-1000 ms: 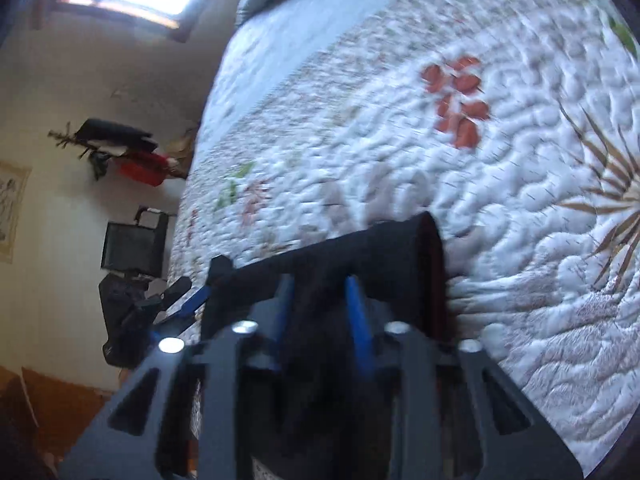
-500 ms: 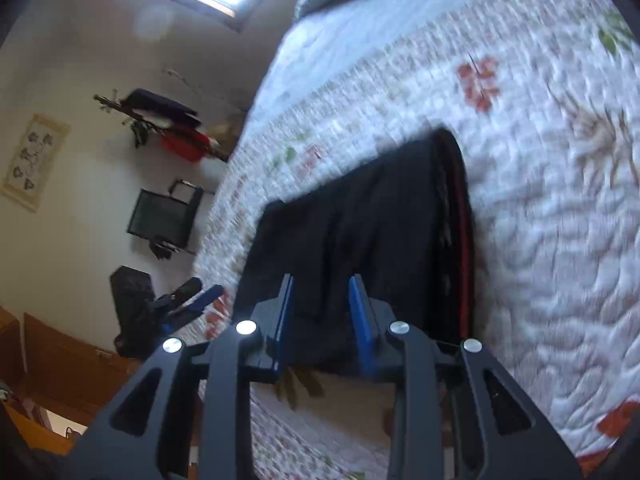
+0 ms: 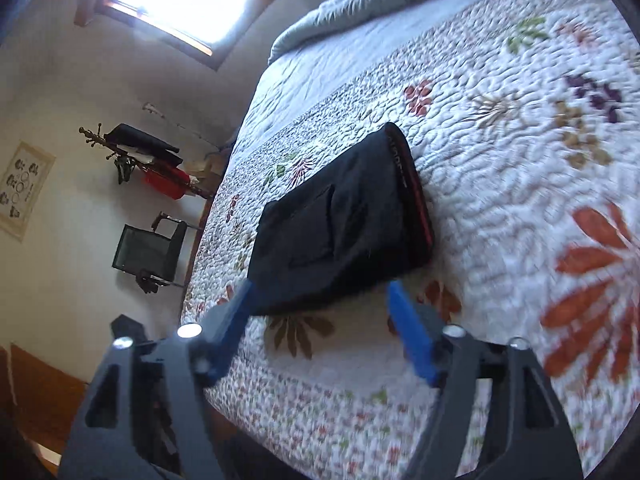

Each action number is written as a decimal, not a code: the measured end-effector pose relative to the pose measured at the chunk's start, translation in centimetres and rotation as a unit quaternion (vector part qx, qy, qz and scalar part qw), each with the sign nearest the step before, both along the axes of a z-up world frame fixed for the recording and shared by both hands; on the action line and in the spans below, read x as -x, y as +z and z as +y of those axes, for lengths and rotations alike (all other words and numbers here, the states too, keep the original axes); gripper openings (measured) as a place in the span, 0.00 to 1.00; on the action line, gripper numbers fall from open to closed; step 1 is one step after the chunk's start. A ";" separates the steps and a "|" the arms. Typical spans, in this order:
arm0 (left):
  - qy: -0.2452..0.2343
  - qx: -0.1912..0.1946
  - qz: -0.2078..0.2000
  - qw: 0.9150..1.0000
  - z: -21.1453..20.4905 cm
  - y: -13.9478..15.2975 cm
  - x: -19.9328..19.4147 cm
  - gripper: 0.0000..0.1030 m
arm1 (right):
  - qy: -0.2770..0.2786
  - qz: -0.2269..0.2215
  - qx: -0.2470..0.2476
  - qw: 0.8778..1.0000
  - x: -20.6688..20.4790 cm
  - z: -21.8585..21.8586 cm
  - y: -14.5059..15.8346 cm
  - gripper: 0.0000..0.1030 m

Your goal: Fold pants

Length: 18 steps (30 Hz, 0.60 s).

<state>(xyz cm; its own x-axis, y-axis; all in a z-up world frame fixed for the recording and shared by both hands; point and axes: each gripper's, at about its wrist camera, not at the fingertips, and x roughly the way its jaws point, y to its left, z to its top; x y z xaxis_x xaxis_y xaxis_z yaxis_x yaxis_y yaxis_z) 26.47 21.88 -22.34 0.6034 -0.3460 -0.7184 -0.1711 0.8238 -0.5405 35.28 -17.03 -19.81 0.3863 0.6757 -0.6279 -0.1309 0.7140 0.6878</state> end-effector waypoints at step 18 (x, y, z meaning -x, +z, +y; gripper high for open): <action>0.010 -0.249 -0.083 0.965 -10.4 17.3 24.6 0.96 | -0.062 -0.152 0.267 0.950 28.4 4.0 13.8 0.96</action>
<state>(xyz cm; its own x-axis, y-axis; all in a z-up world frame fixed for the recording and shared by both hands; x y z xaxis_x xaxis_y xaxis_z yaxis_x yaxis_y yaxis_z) 1.90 11.48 -5.07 0.7283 0.0306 -0.6846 -0.1353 0.9858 -0.0999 6.92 -12.99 -6.03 0.6599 0.2290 -0.7156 -0.1568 0.9734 0.1669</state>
